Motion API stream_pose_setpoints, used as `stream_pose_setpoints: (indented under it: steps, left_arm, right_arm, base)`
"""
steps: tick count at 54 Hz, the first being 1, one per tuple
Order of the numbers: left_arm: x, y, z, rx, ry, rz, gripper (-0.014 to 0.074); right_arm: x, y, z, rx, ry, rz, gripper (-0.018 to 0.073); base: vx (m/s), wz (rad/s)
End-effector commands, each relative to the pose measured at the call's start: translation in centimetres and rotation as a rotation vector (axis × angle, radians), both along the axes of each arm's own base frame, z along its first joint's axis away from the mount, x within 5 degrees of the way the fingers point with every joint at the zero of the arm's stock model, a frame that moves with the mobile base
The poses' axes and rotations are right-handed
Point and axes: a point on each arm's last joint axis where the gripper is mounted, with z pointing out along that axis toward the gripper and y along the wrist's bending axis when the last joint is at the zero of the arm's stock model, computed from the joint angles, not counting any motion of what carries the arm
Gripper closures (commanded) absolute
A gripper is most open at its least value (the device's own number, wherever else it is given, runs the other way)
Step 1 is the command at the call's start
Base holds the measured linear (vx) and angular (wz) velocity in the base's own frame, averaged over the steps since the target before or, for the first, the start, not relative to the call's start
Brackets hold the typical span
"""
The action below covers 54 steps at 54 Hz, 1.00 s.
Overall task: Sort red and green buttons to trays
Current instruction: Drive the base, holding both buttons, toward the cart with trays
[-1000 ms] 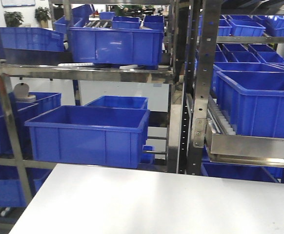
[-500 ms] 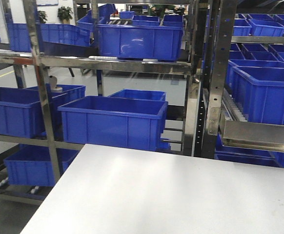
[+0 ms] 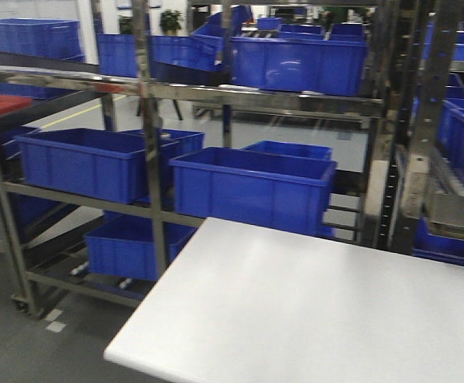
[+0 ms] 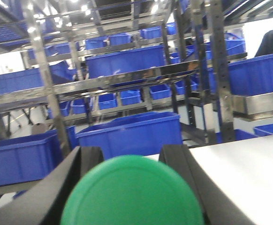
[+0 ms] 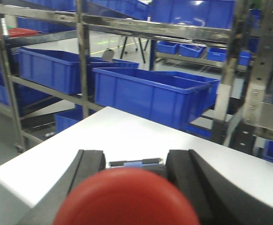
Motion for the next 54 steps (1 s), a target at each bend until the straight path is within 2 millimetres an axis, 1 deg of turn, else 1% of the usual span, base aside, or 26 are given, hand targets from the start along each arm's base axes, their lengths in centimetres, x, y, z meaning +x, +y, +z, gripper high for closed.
stream_pose_setpoints:
  steps: [1,30,54]
  left_arm:
    - [-0.21,-0.17,1.35,-0.05,-0.035,-0.027,0.0602]
    - [-0.21,-0.17,1.35,-0.05,-0.035,-0.027,0.0602]
    - [-0.21,-0.17,1.35,-0.05,-0.035,-0.027,0.0602]
  right_arm:
    - [-0.11,0.33,1.59,0.002,-0.097,0.04,0.0568]
    - [-0.11,0.33,1.59,0.002,-0.097,0.04,0.0568]
    - [-0.11,0.33,1.59,0.002,-0.097,0.04,0.0568]
  base:
    - [-0.09,0.4]
    - [-0.03,0.45]
    - [0.11,0.43]
